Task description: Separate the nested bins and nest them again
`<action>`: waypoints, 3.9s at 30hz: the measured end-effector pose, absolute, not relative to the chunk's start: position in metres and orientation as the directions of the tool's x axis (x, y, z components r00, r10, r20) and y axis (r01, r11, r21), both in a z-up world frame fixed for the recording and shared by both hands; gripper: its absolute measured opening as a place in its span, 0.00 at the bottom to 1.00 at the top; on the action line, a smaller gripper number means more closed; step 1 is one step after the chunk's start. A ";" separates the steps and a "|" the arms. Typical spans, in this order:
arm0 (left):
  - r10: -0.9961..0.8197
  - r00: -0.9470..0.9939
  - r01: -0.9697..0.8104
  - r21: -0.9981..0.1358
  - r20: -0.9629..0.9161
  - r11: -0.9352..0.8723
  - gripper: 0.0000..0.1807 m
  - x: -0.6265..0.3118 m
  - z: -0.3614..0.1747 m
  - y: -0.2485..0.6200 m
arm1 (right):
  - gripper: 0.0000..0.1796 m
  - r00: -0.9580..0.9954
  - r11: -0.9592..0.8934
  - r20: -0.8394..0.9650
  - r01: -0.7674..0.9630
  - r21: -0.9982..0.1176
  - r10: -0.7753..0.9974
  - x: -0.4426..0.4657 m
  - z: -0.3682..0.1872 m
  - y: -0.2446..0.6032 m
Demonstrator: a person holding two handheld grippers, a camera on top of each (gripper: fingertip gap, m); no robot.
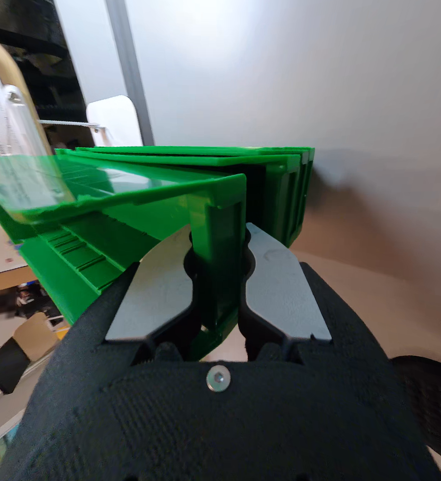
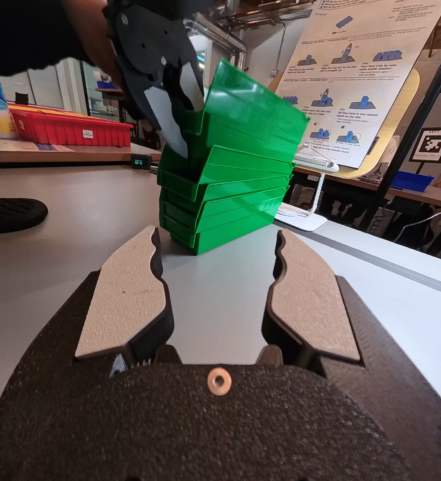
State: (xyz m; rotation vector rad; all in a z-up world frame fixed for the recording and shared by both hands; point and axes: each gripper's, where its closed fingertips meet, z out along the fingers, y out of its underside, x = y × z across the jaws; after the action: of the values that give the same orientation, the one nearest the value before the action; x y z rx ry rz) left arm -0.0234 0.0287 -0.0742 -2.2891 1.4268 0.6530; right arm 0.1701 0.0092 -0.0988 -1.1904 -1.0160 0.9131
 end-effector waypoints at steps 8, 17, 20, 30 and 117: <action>-0.615 0.391 -0.899 -0.140 -0.685 -0.416 0.17 -0.045 0.016 0.021 | 0.47 0.297 0.145 0.132 -0.021 -0.989 0.946 0.169 -0.102 0.010; -0.597 0.462 -0.853 -0.143 -0.656 -0.503 0.17 -0.110 -0.033 -0.012 | 0.47 0.292 0.141 0.138 0.010 -0.990 0.946 0.165 -0.108 0.011; -0.610 0.485 -0.844 -0.152 -0.627 -0.515 0.18 -0.123 -0.077 -0.019 | 0.47 0.298 0.139 0.137 0.014 -0.990 0.945 0.165 -0.109 0.012; -0.621 0.507 -0.837 -0.168 -0.597 -0.522 0.18 -0.140 -0.193 -0.029 | 0.47 0.306 0.141 0.143 0.030 -0.990 0.941 0.163 -0.112 0.014; -0.231 0.966 -0.155 -0.975 -0.116 -0.157 0.23 -0.088 -0.143 -0.097 | 0.17 -0.333 0.585 0.639 0.778 -0.228 0.693 0.116 -0.042 0.091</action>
State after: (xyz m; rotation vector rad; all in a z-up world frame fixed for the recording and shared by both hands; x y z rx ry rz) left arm -0.0885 -0.0966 -0.1427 -1.7353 0.2896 -0.0680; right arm 0.1158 0.0914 -0.0425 -1.1648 -2.0997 -0.1529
